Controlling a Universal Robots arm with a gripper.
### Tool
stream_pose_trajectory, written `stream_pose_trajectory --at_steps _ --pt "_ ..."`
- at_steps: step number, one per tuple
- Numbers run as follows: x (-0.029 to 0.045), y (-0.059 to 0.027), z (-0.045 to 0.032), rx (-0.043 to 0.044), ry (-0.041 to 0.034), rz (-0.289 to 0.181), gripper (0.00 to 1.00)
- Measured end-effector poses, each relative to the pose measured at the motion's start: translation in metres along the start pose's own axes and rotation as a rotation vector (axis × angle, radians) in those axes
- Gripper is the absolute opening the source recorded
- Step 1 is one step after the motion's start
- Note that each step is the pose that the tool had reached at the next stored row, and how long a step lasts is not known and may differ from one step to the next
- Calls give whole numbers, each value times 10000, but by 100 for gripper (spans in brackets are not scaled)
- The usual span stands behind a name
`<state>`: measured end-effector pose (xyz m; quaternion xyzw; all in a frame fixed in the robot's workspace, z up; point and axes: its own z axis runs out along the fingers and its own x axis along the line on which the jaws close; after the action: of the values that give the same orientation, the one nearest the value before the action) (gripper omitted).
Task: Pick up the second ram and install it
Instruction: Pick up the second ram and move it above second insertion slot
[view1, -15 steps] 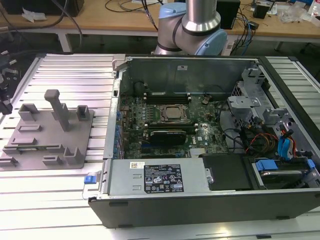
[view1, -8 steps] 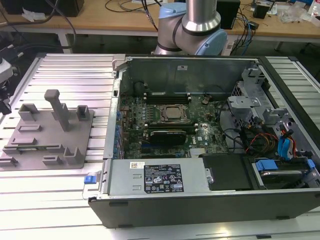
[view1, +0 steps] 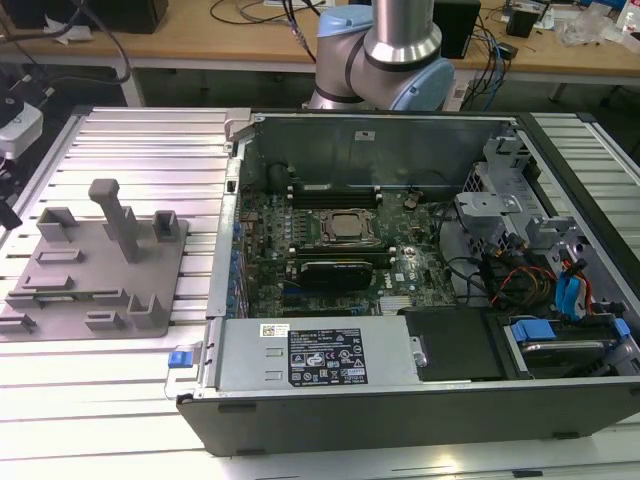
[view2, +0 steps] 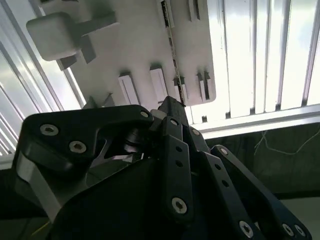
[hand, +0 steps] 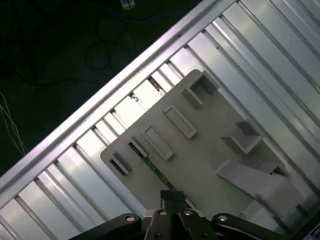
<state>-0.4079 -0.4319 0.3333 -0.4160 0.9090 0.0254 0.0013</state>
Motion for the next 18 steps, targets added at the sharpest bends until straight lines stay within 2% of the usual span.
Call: stream_pose_trajectory --at_steps 3,5,6,11,13,14,15,18 --pt "0 0 0 -15 29 -626 8" --pt "0 0 0 -29 56 -1241 8" --pt "0 0 2 -44 85 -1883 8" --pt "0 -1 18 -84 161 -3544 8" --pt "1 -2 38 -108 208 -4594 8" --pt "1 -2 47 -116 221 -4910 8" --pt "1 -3 51 -121 232 -5126 8" --pt "1 -3 52 -122 234 -5169 8"
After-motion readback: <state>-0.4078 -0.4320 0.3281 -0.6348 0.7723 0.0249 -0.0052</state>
